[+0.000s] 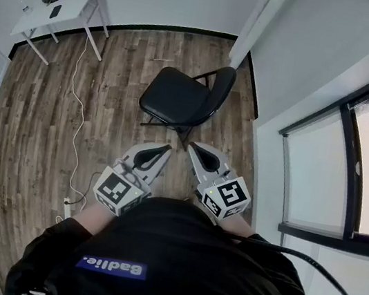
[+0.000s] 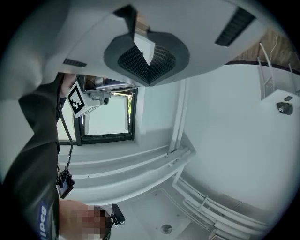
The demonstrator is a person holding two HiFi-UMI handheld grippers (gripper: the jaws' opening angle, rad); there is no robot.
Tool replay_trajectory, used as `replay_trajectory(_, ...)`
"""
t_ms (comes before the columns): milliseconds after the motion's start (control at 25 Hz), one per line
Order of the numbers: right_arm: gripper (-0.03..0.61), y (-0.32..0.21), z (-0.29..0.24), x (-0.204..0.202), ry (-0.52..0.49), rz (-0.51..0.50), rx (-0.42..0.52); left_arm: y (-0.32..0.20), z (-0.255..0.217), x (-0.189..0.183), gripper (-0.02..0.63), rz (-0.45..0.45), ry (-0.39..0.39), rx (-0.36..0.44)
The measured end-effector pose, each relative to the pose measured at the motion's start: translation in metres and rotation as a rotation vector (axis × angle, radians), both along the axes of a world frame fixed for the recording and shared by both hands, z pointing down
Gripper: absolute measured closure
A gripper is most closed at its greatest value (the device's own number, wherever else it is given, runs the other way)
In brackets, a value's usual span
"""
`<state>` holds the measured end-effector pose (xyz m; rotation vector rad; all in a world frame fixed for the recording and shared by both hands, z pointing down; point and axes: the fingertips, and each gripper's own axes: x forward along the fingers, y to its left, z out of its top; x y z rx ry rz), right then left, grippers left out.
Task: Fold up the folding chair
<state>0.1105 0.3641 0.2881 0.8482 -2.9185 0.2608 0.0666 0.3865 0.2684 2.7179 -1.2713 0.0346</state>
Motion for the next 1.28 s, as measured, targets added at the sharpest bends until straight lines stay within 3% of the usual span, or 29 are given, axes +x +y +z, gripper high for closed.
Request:
replay_trajectory(680,0.583,-0.003,0.005,-0.015,-0.026,0.006,-0.047,0.0,0.004,-0.019,0.614,-0.01,0.01,-0.015)
replay_trajectory(1280,0.583,-0.02,0.002,-0.073,-0.017,0.098,-0.05,-0.017,0.004,-0.097,0.614,-0.024,0.005,-0.024)
